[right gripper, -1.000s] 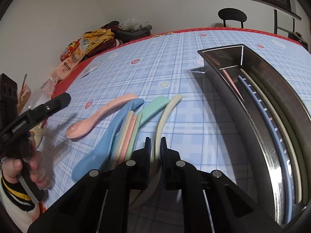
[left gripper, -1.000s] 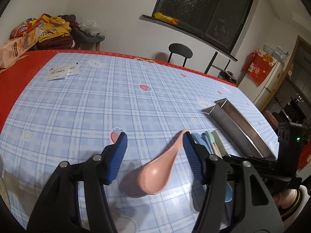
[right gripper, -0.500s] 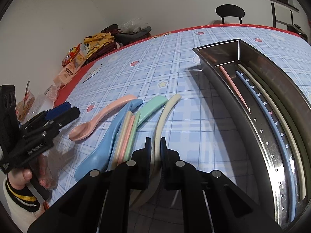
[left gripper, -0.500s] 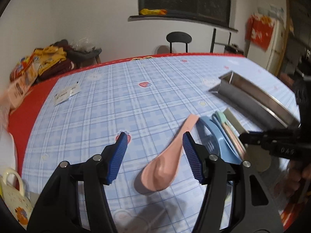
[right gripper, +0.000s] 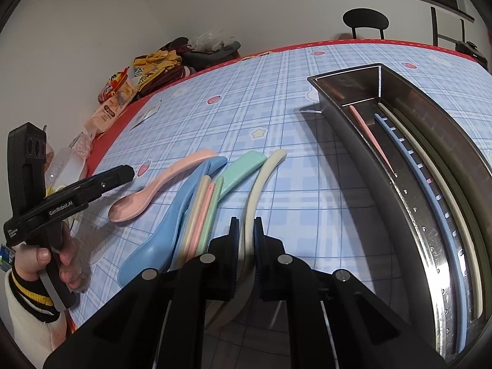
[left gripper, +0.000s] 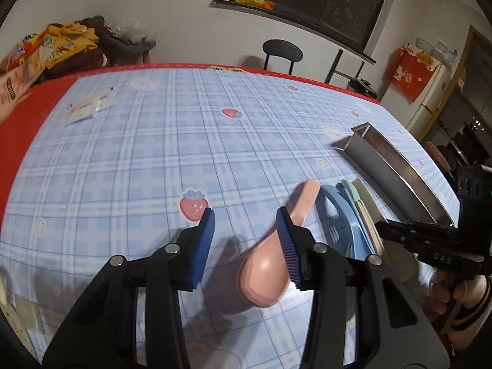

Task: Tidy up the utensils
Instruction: 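Grasp the cream spoon with the right tool while the left tool grasps the pink spoon, then carry the pink and cream spoons into the steel holder and open both tools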

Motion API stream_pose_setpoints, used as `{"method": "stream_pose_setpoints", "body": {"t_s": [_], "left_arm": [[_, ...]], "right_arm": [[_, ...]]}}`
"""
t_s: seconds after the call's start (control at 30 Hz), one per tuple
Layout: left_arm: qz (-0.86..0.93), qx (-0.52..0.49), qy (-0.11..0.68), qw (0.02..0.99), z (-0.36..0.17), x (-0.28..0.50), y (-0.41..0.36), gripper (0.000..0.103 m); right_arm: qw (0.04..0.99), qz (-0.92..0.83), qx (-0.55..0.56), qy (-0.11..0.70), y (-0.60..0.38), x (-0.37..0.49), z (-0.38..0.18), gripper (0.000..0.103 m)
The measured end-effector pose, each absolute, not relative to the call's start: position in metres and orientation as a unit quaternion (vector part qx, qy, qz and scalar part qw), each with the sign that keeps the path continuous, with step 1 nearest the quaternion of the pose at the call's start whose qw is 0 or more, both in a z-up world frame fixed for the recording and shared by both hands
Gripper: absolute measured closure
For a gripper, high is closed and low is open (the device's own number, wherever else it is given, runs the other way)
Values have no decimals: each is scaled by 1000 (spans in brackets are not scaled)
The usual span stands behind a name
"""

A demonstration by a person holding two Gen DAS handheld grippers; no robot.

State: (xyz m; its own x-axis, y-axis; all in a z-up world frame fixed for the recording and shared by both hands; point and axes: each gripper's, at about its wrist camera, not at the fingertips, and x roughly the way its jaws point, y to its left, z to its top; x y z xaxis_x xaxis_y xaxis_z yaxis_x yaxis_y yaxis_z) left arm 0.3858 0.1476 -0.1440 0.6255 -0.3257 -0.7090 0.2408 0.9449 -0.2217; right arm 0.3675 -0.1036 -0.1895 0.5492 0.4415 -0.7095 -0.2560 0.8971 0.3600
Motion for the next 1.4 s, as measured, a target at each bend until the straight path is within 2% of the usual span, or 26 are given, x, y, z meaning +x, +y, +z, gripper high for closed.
{"method": "stream_pose_setpoints", "body": {"t_s": [0.3,0.37,0.4,0.43,0.6,0.8,1.0,1.23,1.4], "left_arm": [[-166,4,413,896,-153,386,118,60],[-163,17,417,894,-155,385,114,65],[-164,21,414,895,-155,384,113,74],[-165,27,414,895,-155,382,111,77],[-175,46,415,892,-155,376,106,84],[-190,69,413,888,-155,370,94,82],[-224,-20,407,885,-145,382,112,77],[-242,-27,426,871,-154,398,100,75],[-250,-34,442,861,-161,397,101,78]], "right_arm": [[874,199,107,431,-104,367,-190,93],[874,199,107,431,-103,367,-190,93],[874,199,107,431,-103,367,-190,93],[874,199,107,431,-103,367,-190,93],[873,200,109,431,-104,366,-190,93],[873,201,110,431,-103,366,-190,93],[872,202,111,431,-103,365,-190,93],[872,204,114,431,-104,364,-189,93],[871,206,116,432,-102,365,-189,93]]}}
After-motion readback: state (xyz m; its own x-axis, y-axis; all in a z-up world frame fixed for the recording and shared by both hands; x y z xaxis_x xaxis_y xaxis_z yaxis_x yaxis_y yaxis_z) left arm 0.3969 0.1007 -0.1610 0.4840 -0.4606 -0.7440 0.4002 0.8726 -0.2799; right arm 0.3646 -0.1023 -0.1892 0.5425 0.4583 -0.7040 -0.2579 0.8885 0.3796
